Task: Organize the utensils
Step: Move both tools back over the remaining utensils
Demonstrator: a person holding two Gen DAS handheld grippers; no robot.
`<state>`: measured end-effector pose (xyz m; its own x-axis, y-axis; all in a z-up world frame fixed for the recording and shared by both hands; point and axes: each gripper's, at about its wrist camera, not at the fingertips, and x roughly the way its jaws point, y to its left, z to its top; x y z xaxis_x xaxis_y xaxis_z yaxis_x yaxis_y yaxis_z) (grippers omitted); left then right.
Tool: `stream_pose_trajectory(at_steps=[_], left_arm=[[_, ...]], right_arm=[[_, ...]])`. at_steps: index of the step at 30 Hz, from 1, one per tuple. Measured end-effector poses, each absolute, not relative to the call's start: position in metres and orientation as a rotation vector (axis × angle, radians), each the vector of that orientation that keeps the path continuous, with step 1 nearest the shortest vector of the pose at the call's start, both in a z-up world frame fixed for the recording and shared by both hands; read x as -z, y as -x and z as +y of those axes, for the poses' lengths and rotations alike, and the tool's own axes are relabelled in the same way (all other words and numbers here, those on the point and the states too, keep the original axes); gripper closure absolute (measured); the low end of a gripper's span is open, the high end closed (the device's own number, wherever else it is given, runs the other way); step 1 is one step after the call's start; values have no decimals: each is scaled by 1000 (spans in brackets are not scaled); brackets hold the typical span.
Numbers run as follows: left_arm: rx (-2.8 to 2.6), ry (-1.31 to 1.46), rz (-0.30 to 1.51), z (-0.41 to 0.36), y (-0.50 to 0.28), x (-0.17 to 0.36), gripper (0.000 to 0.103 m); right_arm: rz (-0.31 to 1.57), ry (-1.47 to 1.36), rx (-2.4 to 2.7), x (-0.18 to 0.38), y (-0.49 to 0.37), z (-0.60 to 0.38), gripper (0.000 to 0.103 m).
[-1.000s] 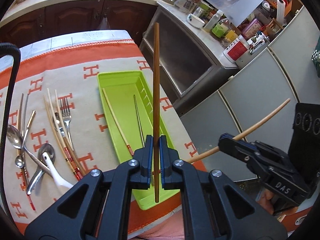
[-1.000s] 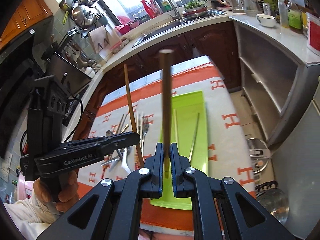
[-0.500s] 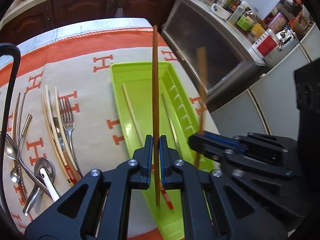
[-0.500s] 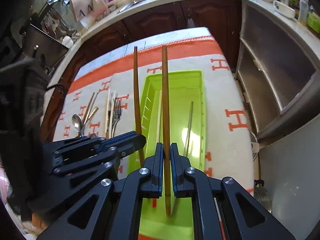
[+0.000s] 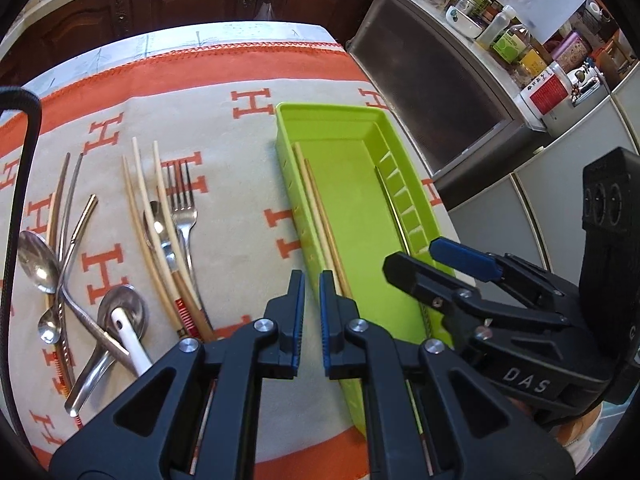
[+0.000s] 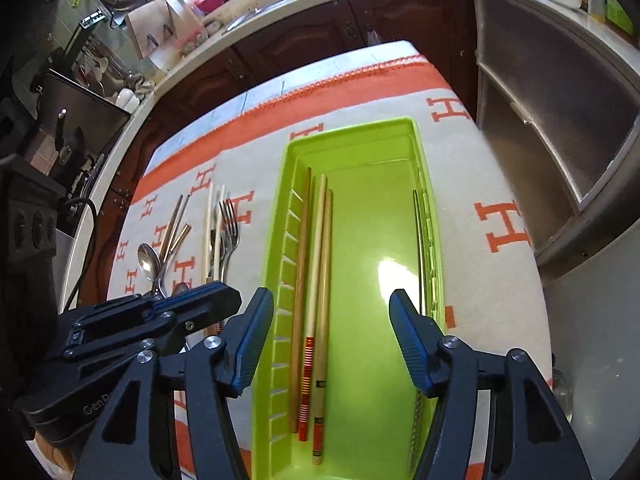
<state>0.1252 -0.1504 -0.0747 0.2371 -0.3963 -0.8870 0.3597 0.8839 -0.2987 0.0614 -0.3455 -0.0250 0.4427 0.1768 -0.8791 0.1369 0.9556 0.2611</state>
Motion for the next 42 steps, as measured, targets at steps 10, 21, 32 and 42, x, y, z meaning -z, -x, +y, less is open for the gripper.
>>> stream_pose_trajectory(at_steps=[10,21,32,42], left_arm=[[464,46,1168,-99,-88,44,98],[275,43,1045,10,-56,15,98],[232,171,1130,79,-55,60,98],[317,237,1175,82,-72,85,98]], right_arm=[[1021,-300,-40,-11,-17,-306,42],[993,-208,-156,-24,2,-219,42],[1123,-58,-293,41,-31,-139,63],[1246,-32,-415,96,-62,-131,64]])
